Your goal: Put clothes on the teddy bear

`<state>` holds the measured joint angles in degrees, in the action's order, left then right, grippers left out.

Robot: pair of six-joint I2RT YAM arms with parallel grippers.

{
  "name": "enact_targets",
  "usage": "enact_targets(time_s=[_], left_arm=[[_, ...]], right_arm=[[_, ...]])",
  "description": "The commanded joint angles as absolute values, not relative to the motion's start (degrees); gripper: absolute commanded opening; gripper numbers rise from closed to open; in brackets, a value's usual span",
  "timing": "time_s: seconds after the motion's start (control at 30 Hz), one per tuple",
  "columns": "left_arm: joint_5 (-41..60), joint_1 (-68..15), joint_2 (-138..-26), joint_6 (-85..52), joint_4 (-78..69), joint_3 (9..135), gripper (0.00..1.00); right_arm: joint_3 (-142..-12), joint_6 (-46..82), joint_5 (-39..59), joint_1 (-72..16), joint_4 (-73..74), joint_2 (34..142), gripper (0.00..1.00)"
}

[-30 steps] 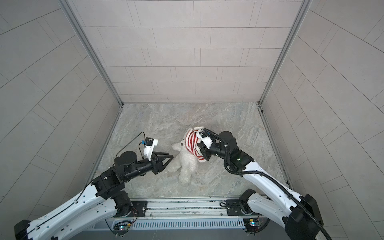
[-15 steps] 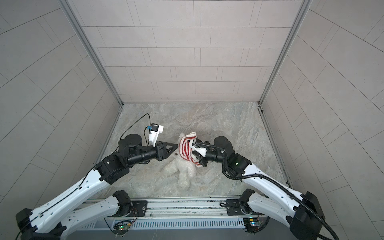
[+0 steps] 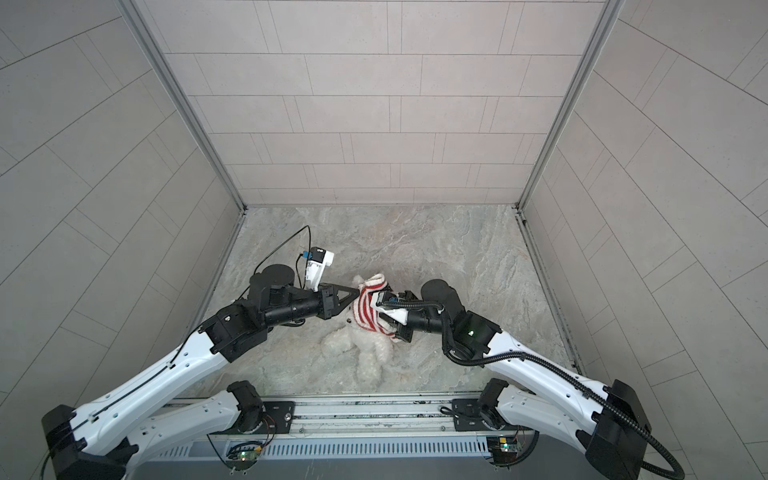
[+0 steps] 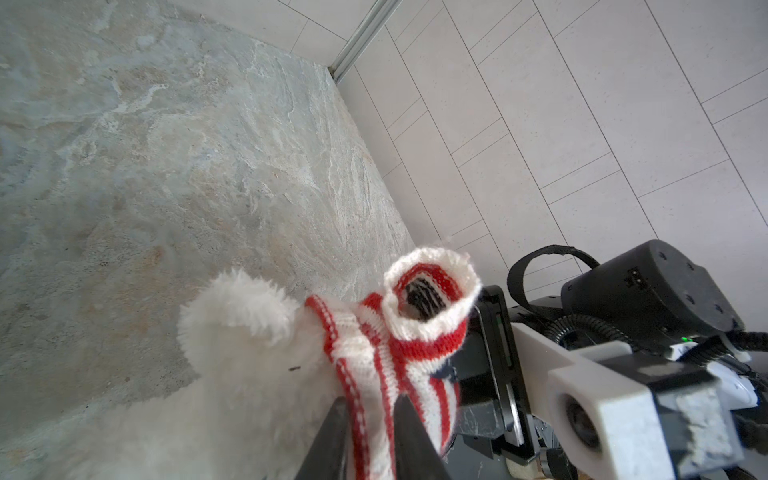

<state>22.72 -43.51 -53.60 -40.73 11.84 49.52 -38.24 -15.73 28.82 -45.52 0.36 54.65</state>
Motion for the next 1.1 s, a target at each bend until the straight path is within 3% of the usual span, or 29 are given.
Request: enact_targets(time_s=[0.0, 0.3, 0.43, 0.77, 1.07], left_arm=[[22.92, -43.15, -54.12, -40.96, 9.49, 50.18, 0.22], [22.46, -43.24, -55.14, -41.05, 9.18, 49.54, 0.2], [21.36, -43.24, -54.87, -40.74, 9.81, 49.17, 0.24], [22.32, -43.24, -52.93, -42.23, 6.71, 46.88, 0.0], [19.21, -39.71, -49.29, -43.39, 8.05, 44.26, 0.0]], right_arm=[[-39.57, -18.9, 28.81, -46.36, -0.84, 53.64, 0.0], [-38.91, -20.02, 25.88, -47.81, -1.21, 51.82, 0.0], [-38.85, -20.3, 25.4, -48.3, -1.07, 51.77, 0.0], [-38.67, -21.25, 22.07, -48.43, -1.92, 49.91, 0.0], [-37.88, -21.62, 21.41, -49.0, -1.09, 48.38, 0.0]])
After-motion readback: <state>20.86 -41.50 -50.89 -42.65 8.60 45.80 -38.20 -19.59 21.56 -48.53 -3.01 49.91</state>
